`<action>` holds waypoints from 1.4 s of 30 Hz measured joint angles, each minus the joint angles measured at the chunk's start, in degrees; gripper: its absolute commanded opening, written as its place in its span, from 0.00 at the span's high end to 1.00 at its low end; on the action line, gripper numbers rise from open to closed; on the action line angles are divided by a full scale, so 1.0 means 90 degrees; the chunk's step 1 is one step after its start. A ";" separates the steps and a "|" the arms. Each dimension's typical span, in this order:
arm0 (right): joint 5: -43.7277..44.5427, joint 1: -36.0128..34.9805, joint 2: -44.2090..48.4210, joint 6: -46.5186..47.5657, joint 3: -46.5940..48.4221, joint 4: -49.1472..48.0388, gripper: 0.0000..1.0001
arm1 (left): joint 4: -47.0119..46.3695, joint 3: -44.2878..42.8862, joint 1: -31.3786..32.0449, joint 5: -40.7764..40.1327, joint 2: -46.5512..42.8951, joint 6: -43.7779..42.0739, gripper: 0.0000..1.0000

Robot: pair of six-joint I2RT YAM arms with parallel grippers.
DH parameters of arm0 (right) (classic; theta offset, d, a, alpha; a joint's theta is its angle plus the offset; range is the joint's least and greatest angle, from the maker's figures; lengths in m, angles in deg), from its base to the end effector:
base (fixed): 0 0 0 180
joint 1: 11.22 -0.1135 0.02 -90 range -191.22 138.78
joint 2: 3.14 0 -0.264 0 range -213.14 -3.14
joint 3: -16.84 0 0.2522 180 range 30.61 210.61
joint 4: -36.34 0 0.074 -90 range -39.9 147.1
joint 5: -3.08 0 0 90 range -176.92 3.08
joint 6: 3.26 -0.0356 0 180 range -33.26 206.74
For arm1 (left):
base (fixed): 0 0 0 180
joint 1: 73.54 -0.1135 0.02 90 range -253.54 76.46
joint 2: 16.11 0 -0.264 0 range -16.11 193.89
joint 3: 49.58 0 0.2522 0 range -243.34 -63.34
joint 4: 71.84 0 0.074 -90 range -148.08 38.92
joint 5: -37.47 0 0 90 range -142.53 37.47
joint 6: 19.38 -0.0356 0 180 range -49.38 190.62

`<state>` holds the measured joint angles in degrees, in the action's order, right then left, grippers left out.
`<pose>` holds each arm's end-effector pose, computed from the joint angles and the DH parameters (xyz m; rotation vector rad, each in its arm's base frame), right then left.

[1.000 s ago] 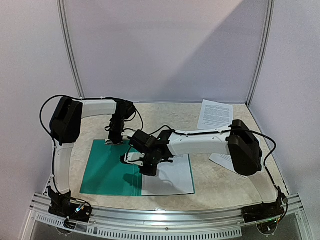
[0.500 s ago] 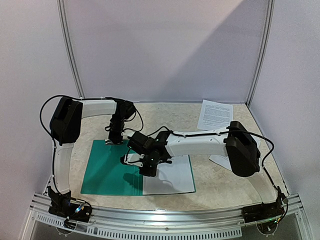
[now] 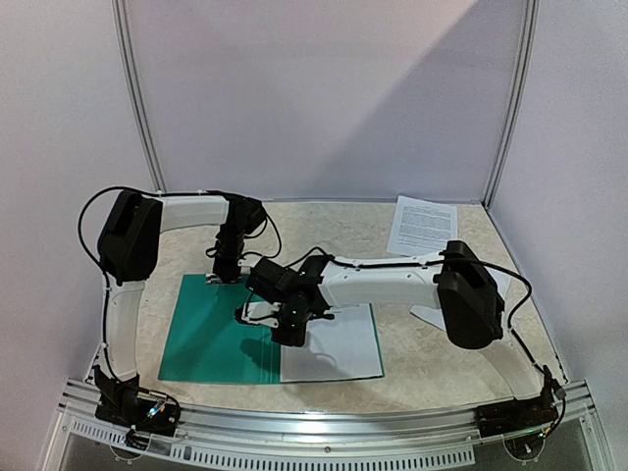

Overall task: Put the files into the folder
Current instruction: Clamp the file at the center of the board.

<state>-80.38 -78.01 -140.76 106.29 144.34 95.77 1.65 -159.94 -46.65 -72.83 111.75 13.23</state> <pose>0.2014 0.4593 0.1447 -1.8737 2.0390 0.0552 0.3808 -0.1793 0.1387 -2.0091 -2.2135 -0.5095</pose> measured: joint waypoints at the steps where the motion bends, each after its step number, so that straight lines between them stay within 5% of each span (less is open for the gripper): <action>1: -0.0019 0.0000 -0.0032 0.0005 0.0066 0.0058 1.00 | 0.0000 0.0000 0.0000 -0.0002 0.0000 0.0000 0.94; 16: -0.0483 0.0087 -0.0967 -0.0143 0.1877 0.1681 1.00 | 0.0044 -0.0041 0.0000 -0.0017 0.0027 0.0002 0.94; 42: -0.0333 0.0051 -0.0743 -0.0758 0.1389 0.0653 1.00 | 0.0306 -0.0342 -0.0143 -0.0019 0.0219 -0.0097 0.94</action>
<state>-83.37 -77.55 -147.45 99.47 156.84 101.65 4.40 -163.02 -47.94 -73.00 113.71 12.36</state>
